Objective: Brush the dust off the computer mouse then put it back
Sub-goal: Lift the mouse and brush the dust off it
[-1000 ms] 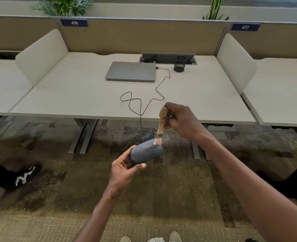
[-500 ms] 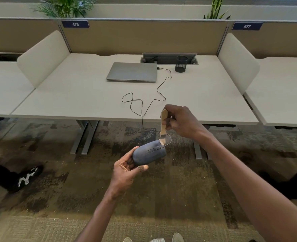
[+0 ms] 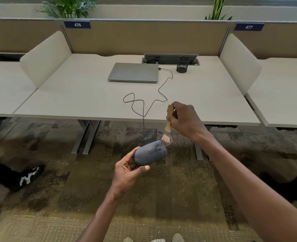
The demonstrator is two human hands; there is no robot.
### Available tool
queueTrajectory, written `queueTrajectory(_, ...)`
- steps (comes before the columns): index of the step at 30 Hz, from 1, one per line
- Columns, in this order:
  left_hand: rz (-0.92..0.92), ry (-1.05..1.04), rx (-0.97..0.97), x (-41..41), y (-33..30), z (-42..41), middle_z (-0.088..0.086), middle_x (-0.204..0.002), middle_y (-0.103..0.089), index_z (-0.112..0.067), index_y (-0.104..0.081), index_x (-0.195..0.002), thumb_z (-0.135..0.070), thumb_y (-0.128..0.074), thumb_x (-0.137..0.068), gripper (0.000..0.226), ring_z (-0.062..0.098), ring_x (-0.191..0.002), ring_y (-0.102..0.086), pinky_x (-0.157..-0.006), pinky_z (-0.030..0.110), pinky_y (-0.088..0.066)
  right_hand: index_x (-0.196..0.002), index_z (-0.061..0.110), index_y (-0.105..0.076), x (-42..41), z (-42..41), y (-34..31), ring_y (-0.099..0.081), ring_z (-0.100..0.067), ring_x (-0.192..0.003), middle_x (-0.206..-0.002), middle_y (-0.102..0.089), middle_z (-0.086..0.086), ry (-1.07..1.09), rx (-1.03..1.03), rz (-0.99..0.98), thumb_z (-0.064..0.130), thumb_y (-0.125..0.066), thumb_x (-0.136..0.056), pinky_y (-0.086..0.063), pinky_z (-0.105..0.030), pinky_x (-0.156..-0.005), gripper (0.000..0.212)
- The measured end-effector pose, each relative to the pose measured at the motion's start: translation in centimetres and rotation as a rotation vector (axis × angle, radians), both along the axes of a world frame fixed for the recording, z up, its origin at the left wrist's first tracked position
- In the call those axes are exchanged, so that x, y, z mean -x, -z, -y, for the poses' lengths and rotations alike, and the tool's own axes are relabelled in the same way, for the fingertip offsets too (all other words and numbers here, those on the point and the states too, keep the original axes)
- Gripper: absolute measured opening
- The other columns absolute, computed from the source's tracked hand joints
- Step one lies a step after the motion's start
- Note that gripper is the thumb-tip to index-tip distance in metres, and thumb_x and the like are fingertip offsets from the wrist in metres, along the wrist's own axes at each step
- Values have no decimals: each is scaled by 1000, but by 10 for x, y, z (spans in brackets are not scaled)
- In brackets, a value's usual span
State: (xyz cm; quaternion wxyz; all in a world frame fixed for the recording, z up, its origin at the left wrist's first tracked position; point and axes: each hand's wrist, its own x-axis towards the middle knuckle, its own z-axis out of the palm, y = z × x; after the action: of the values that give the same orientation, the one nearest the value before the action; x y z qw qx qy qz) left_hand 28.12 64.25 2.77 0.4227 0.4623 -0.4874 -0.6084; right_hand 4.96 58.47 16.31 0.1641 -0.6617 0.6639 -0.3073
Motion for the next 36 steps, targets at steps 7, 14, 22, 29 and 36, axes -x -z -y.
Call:
queueTrajectory(7, 14, 5, 10, 6, -1, -2, -1, -117, -73, -11, -54, -135, 5, -82, -63, 78, 16, -111, -69, -87, 23, -57, -120, 3, -58, -45, -4, -15, -73, -25, -69, -84, -70, -12, -88, 28, 186, 4, -71, -89, -63, -43, -66, 34)
queueTrajectory(14, -2, 15, 41, 8, -4, -4, 5, -120, -72, -5, -53, -136, 8, -81, -66, 77, 20, -114, -68, -87, 23, -56, -102, 1, -61, -73, 9, 5, -70, -33, -70, -82, -69, -16, -79, 3, -49, 7, -68, -86, -60, -45, -66, 19)
queueTrajectory(22, 33, 16, 49, 5, -2, -10, -2, -121, -71, -7, -53, -137, 2, -83, -60, 83, 17, -114, -68, -90, 24, -56, -94, 1, -63, -32, 21, 9, -71, -33, -70, -82, -68, -17, 82, -110, -43, 5, -71, -82, -62, -46, -68, 15)
queueTrajectory(29, 37, 15, 36, 5, 0, -7, 3, -126, -68, -9, -52, -138, 0, -85, -61, 84, 18, -116, -67, -91, 25, -56, -98, -1, -58, -13, 18, -1, -60, -38, -77, -89, -65, -23, 151, -39, -240, 4, -60, -87, -40, -34, -63, 12)
queueTrajectory(36, 4, 3, 34, 6, -2, 1, 6, -126, -69, -5, -52, -139, 0, -84, -61, 84, 20, -116, -66, -91, 26, -56, -98, 1, -60, -35, 11, -6, -69, -36, -70, -81, -68, -18, 48, 24, -54, 4, -64, -85, -60, -44, -67, 14)
